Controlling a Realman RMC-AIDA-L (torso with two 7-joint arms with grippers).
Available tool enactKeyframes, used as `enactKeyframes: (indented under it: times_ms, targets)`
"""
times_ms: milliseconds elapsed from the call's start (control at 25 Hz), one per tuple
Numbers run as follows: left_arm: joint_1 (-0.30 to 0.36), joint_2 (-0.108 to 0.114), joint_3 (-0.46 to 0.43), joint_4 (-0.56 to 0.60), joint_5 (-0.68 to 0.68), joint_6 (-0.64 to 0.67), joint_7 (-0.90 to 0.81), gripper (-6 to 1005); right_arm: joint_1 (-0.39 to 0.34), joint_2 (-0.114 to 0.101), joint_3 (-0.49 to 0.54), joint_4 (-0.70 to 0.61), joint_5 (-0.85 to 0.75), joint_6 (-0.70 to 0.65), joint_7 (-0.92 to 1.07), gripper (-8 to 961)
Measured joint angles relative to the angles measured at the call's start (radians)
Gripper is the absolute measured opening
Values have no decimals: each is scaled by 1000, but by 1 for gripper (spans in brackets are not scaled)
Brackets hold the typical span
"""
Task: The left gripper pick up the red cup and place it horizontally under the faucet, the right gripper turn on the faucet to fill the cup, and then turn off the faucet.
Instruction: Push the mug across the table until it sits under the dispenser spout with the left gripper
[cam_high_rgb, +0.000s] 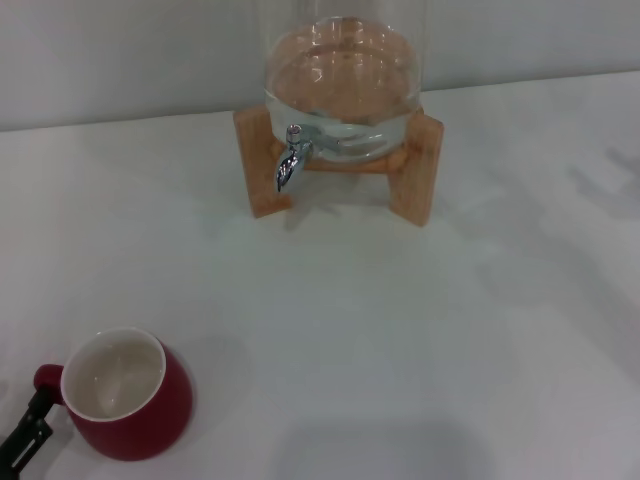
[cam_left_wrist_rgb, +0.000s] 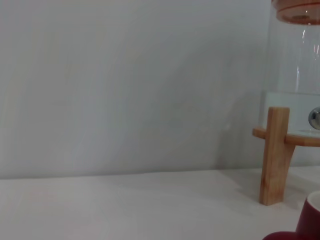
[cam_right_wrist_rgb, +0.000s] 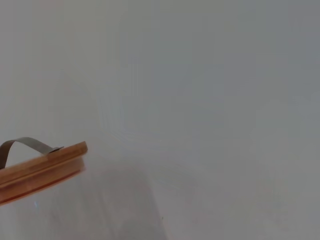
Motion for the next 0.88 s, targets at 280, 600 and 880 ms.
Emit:
enactKeyframes:
  times_ms: [280,600,880]
  targets:
    - [-16,2,1,-1,2,2,-4,795,-2,0,12,5,0,14,0,780]
    - [-21,1,2,-3,2,10,-5,794,-2,0,22,10,1,16,0,780]
    - [-25,1,2,-4,1,25,-5,792,-2,0,23,13,2,18,-3,781]
